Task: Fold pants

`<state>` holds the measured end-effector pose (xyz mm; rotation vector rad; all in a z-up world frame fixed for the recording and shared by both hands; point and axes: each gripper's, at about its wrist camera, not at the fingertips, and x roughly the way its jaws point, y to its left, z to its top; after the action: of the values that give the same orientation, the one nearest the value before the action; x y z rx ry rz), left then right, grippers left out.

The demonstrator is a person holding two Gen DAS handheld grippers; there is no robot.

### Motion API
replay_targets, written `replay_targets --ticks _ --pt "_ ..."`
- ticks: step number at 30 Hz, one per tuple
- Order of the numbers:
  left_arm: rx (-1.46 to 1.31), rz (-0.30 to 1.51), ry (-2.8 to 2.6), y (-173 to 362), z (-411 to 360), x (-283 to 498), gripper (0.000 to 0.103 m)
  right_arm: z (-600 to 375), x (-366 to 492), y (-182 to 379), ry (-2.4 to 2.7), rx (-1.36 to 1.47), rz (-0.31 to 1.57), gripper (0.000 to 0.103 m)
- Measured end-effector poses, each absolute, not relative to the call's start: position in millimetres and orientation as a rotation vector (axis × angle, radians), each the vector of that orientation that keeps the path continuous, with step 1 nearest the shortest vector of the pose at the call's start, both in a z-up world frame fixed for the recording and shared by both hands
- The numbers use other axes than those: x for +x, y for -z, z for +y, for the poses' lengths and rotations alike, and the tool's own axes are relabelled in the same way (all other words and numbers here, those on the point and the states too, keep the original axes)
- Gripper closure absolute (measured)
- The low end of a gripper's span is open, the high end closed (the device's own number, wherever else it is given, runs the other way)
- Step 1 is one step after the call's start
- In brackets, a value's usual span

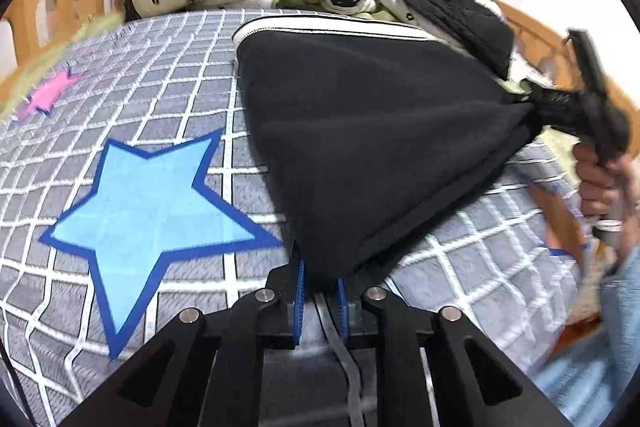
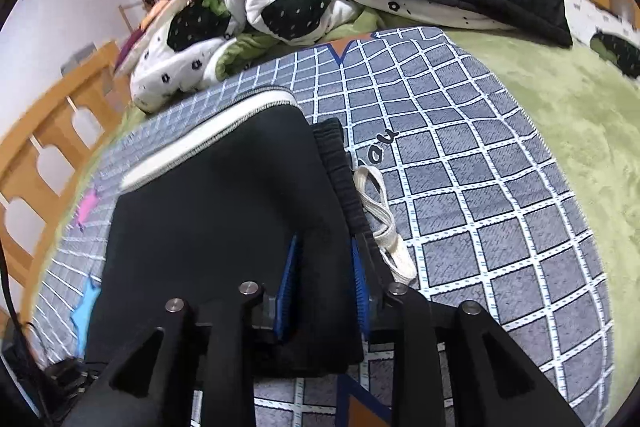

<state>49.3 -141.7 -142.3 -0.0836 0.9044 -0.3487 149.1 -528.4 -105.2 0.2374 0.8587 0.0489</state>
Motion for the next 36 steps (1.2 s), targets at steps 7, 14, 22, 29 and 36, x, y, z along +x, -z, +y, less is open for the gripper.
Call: replay_targets --ticks 7,14,22,29,36 --pt "-0.188 0.851 0.34 112 -93 31 0.044 -530 151 72 -0.05 0.159 0.808 0.044" --pt "-0.264 0.887 0.329 94 -85 97 0.041 -515 192 60 -0.073 0.141 0.807 0.042" --pt "-0.234 0.958 0.334 113 -106 180 0.041 -512 200 123 -0.12 0.088 0.968 0.051" --pt "-0.323 1.044 0.41 142 -110 213 0.041 -522 185 105 -0.188 0.063 0.956 0.051" --pt "-0.435 1.105 0.471 166 -122 234 0.045 -521 231 126 -0.171 0.145 1.038 0.038"
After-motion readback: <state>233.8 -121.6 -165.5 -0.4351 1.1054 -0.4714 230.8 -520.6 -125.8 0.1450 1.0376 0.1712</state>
